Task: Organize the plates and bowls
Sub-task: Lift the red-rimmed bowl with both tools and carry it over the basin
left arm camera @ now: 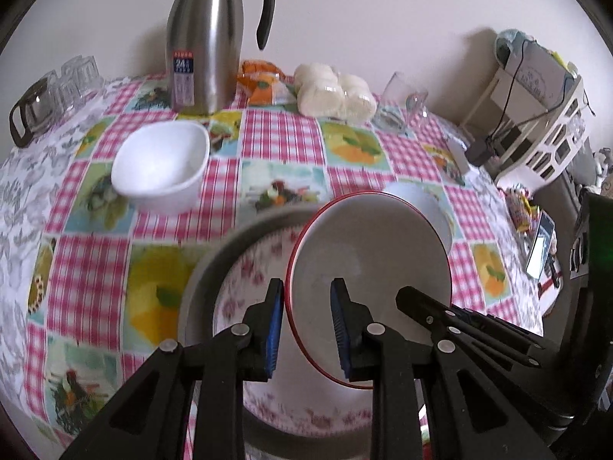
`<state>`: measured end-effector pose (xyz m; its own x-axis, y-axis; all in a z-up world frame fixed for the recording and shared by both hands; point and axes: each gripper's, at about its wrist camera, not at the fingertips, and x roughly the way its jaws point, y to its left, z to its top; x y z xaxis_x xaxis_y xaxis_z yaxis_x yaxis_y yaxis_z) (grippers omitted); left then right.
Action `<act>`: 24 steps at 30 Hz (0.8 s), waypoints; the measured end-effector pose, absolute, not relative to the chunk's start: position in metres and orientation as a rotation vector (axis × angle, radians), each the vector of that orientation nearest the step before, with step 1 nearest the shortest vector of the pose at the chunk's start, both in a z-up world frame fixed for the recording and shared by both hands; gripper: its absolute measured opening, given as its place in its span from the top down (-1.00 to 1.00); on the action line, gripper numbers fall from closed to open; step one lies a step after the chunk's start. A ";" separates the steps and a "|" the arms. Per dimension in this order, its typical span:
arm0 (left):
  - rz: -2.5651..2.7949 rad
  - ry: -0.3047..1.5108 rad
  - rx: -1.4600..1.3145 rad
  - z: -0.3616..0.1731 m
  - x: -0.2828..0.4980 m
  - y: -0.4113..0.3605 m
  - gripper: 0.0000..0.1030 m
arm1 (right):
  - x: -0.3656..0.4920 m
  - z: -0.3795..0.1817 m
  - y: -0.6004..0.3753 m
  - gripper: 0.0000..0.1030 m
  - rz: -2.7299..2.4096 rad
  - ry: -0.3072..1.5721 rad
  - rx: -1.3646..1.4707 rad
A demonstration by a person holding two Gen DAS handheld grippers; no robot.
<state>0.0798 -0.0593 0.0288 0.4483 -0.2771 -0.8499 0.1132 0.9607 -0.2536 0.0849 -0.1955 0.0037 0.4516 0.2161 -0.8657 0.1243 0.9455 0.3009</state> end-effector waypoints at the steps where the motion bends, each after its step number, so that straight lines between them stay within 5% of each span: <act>1: -0.243 1.087 -0.170 0.027 0.077 -0.059 0.52 | 0.081 0.001 -0.196 0.78 0.058 1.114 0.349; 24: -0.212 1.149 -0.187 0.008 0.076 -0.053 0.52 | 0.059 -0.012 -0.192 0.72 0.034 1.047 0.433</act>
